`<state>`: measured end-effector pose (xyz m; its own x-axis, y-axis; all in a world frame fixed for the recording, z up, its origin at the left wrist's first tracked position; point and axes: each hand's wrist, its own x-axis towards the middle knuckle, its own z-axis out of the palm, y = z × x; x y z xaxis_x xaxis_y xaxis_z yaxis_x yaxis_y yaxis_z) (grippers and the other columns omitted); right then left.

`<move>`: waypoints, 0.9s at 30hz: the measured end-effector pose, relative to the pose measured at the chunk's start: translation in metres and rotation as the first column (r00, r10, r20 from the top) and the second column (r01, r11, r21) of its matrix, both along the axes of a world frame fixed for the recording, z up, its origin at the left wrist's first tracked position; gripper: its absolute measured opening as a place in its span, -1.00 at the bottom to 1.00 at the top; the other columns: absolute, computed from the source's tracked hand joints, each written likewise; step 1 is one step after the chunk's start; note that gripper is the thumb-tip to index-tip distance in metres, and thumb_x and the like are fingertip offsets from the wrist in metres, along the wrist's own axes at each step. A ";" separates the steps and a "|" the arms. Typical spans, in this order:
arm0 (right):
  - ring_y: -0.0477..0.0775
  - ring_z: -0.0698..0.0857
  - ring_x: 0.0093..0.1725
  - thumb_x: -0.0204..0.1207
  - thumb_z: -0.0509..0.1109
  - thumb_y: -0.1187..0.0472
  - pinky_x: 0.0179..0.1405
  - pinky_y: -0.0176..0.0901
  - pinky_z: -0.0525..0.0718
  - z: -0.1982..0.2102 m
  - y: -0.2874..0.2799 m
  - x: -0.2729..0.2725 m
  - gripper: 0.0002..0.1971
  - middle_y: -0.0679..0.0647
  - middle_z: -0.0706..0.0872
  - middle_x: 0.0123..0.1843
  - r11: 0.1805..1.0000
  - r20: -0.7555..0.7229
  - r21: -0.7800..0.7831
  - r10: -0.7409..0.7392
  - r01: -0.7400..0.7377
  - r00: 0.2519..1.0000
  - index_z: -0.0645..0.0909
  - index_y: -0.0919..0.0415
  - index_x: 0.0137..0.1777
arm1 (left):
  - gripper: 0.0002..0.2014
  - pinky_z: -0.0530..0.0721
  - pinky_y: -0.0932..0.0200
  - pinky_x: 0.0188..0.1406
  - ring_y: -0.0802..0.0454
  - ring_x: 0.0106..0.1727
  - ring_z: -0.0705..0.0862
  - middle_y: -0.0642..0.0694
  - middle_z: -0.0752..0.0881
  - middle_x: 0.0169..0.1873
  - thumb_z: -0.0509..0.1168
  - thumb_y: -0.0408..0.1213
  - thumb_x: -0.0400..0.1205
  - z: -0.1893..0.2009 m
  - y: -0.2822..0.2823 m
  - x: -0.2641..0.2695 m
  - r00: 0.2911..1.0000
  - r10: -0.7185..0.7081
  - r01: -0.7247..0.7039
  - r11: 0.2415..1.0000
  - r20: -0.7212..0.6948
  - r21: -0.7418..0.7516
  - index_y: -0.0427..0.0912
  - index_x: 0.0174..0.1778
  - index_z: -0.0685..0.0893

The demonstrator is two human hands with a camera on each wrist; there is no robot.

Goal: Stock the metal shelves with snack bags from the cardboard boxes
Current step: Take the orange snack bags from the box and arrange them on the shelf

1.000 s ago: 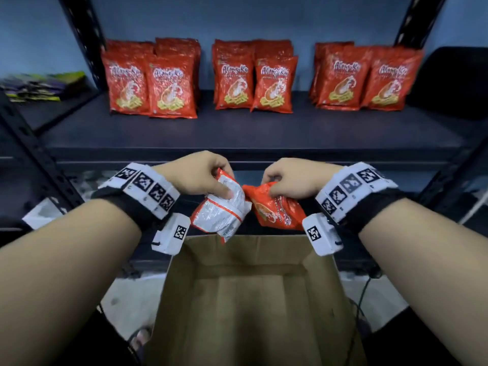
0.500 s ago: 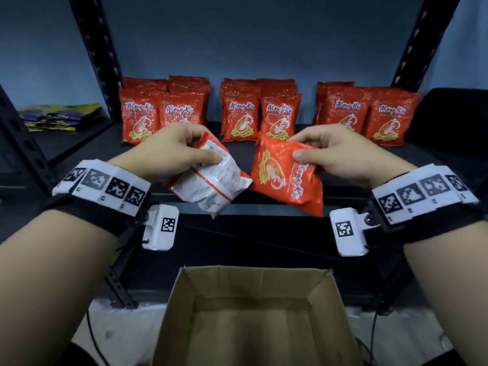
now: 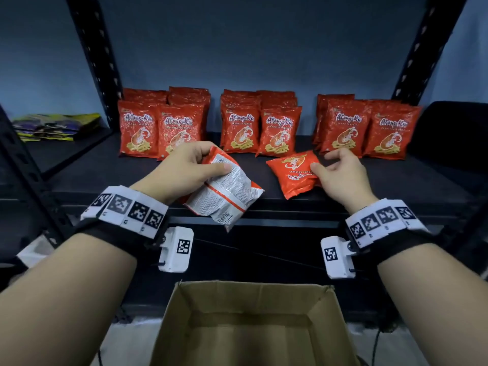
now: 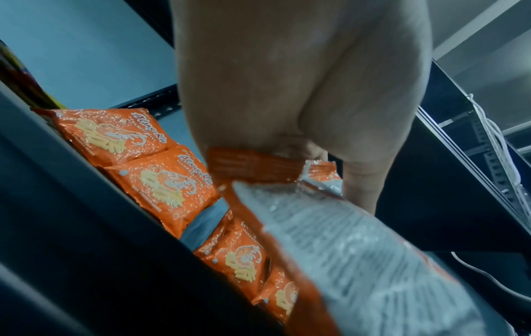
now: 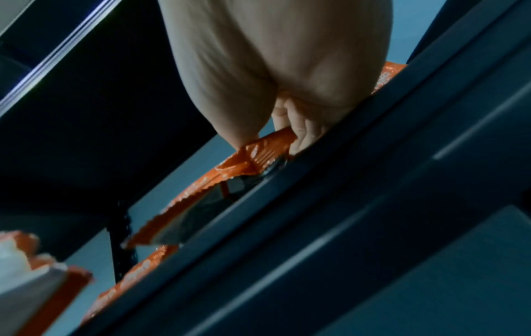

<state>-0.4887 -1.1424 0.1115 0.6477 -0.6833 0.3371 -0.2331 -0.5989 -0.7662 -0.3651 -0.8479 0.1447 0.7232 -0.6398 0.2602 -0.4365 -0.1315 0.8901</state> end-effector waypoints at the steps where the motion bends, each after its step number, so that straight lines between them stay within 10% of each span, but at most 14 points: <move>1: 0.07 0.73 0.03 0.59 0.54 -0.03 0.03 -0.10 0.57 -0.002 0.001 -0.001 -0.67 -0.03 0.76 -0.16 1.000 -0.008 -0.026 -0.001 0.001 1.000 0.60 0.09 0.23 | -0.92 0.80 -0.09 -0.01 -0.12 -0.11 0.85 -0.24 0.87 -0.11 0.49 -0.37 0.64 -0.001 -0.001 0.000 1.000 0.004 -0.004 1.000 -0.005 -0.009 -0.27 0.01 0.79; 6: 0.13 0.62 0.22 0.60 0.47 -0.08 0.16 -0.06 0.53 -0.004 0.009 -0.005 -0.69 0.05 0.65 0.16 0.978 0.070 -0.202 -0.041 0.055 0.997 0.58 0.06 0.21 | -0.92 0.79 -0.03 0.02 -0.10 -0.05 0.85 -0.21 0.88 -0.06 0.45 -0.38 0.67 -0.005 -0.005 -0.006 1.000 0.023 -0.024 0.996 -0.007 -0.088 -0.28 0.04 0.79; 11: -0.05 0.66 -0.06 0.66 0.44 0.03 0.01 -0.06 0.66 0.011 0.049 -0.015 -0.87 -0.09 0.68 -0.10 0.937 0.302 -0.337 0.200 -0.092 0.932 0.63 0.06 -0.02 | -0.87 0.79 0.04 -0.02 -0.04 -0.07 0.83 -0.19 0.87 -0.07 0.38 -0.39 0.72 -0.004 -0.009 -0.015 0.996 0.048 -0.064 0.973 -0.079 -0.223 -0.36 0.13 0.76; 19: -0.21 0.73 -0.25 0.74 0.39 0.19 -0.25 -0.30 0.69 0.022 0.099 -0.019 -0.82 -0.12 0.78 -0.21 0.856 0.329 0.101 0.453 -0.507 0.829 0.74 0.25 0.21 | -0.82 0.78 -0.20 0.19 -0.19 0.09 0.83 -0.29 0.85 0.05 0.24 -0.37 0.80 0.002 -0.011 -0.031 0.949 -0.032 -0.117 0.886 -0.313 -0.448 -0.24 0.13 0.77; 27: -0.08 0.78 -0.29 0.66 0.50 0.25 -0.35 -0.23 0.74 0.024 0.110 -0.023 -0.91 0.17 0.83 -0.19 0.891 0.380 0.153 0.346 -0.427 0.858 0.70 0.27 -0.02 | -0.86 0.79 -0.07 0.13 -0.03 0.05 0.83 -0.08 0.87 -0.04 0.36 -0.25 0.76 -0.014 -0.008 -0.030 0.973 0.217 -0.232 0.883 -0.084 -0.408 -0.09 0.02 0.84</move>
